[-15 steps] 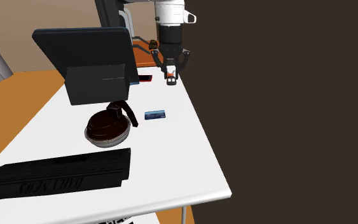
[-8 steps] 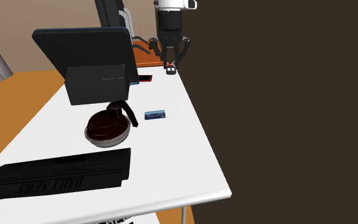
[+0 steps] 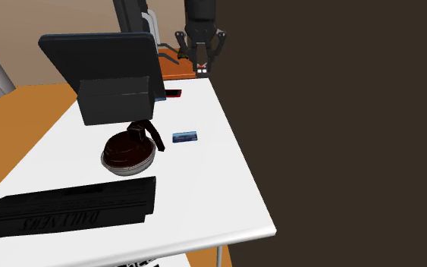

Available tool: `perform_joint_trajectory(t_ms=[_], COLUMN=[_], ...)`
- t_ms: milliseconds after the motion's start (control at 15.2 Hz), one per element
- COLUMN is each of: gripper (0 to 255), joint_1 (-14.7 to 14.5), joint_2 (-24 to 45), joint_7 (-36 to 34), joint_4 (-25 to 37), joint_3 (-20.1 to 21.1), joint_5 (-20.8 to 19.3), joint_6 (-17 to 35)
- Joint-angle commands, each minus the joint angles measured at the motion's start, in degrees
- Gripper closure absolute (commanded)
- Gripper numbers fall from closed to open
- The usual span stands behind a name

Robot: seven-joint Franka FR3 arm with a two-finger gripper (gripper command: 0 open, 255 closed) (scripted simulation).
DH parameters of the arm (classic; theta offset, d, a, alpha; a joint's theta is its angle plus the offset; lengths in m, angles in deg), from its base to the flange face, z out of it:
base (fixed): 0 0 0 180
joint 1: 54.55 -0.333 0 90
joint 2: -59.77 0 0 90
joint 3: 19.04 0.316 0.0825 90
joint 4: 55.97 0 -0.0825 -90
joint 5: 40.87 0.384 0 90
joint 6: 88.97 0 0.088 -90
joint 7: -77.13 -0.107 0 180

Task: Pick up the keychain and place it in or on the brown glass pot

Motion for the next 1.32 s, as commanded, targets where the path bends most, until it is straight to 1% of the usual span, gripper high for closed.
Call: perform_joint_trajectory(t_ms=[0,264,594,1122,1254], gripper=[255,255,255,255,255], joint_1=[-0.24,-1.0,-2.6,-6.48,-6.58], joint_2=[-3.24,-11.8,-21.88,-37.38,-37.55], joint_7=[-0.54,-1.77,-3.5,-7.38,-7.34], joint_4=[-3.48,-13.02,-22.78,-34.65,-36.31], joint_3=[0.35,1.14,2.2,4.44,4.57], joint_5=[0.77,2.98,5.89,11.15,11.28], joint_6=[0.31,1.51,1.5,-1.56,-0.07])
